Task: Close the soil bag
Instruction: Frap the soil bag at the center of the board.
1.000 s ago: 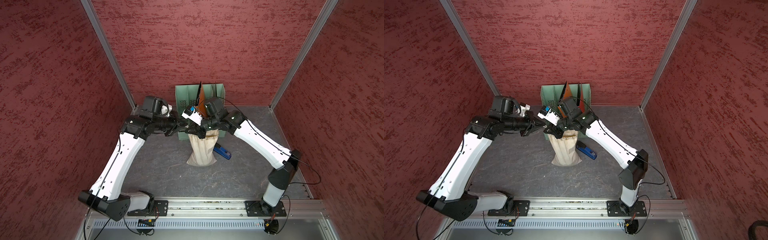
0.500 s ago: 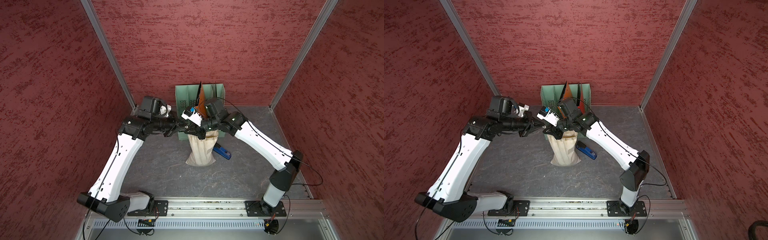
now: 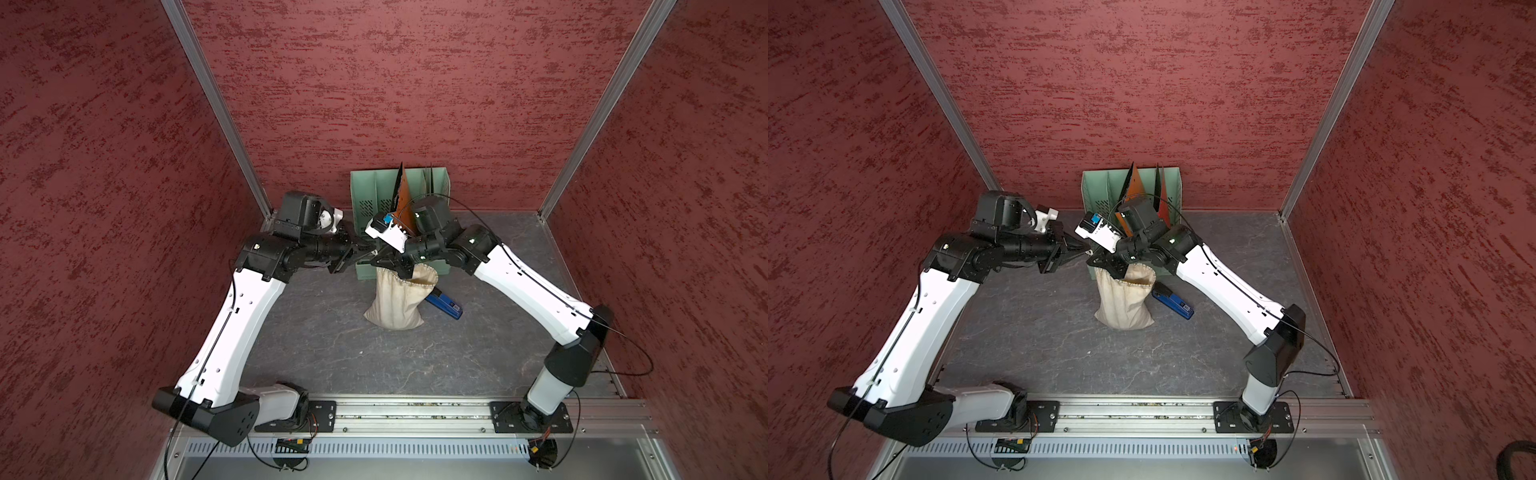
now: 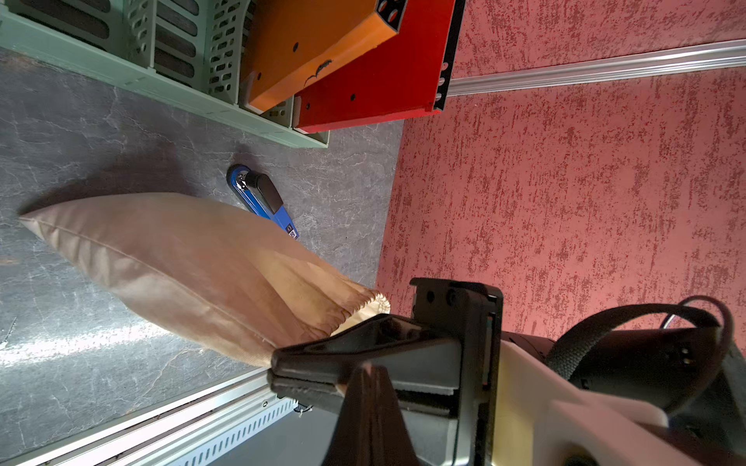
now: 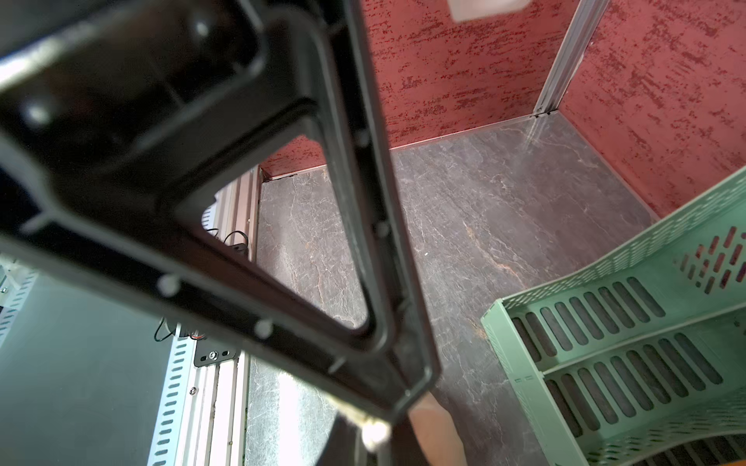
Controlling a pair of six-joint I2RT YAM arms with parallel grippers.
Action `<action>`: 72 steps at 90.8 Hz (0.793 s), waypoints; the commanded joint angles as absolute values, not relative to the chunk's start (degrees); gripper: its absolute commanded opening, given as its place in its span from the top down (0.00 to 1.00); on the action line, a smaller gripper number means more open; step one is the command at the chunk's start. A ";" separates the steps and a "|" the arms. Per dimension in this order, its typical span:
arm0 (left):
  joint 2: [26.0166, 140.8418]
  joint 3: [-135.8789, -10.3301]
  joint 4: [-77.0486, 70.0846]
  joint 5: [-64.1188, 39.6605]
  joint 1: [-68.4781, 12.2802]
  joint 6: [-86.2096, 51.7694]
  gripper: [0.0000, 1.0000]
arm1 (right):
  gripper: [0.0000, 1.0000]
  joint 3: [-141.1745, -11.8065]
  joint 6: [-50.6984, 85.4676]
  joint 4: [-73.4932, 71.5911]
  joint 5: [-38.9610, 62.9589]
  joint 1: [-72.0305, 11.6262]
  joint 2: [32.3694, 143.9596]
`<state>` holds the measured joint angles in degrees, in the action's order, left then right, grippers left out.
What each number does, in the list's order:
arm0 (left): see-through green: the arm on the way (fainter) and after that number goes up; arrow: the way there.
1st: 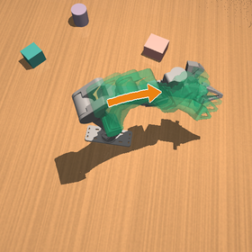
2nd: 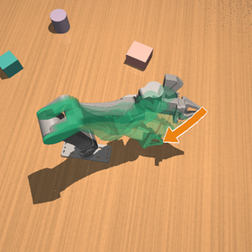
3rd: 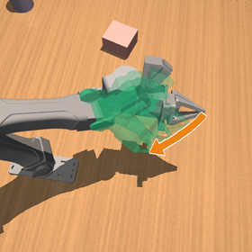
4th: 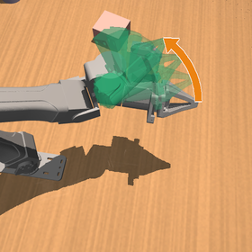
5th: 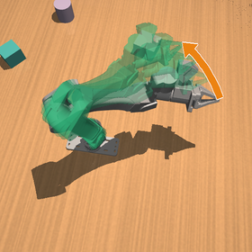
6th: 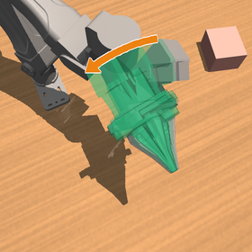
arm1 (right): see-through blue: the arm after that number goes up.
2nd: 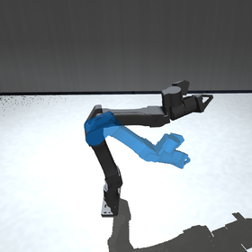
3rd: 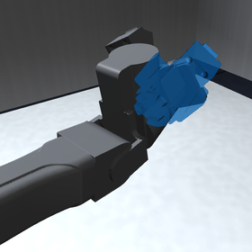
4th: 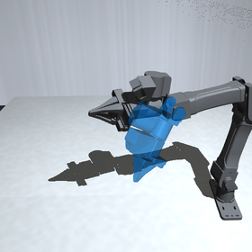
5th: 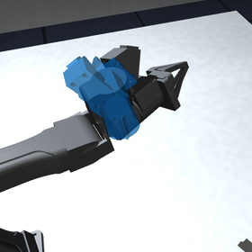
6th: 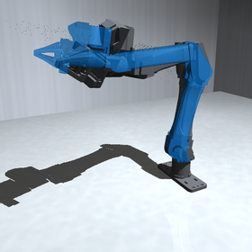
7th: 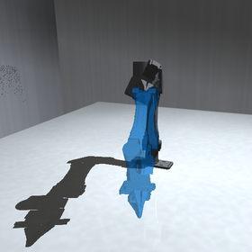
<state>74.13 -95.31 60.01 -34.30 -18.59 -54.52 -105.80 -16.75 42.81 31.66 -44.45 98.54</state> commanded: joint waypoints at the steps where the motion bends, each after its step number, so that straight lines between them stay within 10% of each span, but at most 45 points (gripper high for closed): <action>1: 71.58 -97.52 50.23 -35.33 -17.58 -55.36 1.00 | 0.97 -102.84 -17.27 50.49 28.13 -44.45 98.02; 72: 71.17 -97.01 47.51 -34.50 -17.58 -57.14 1.00 | 0.90 -101.35 -18.26 50.89 26.81 -44.45 99.94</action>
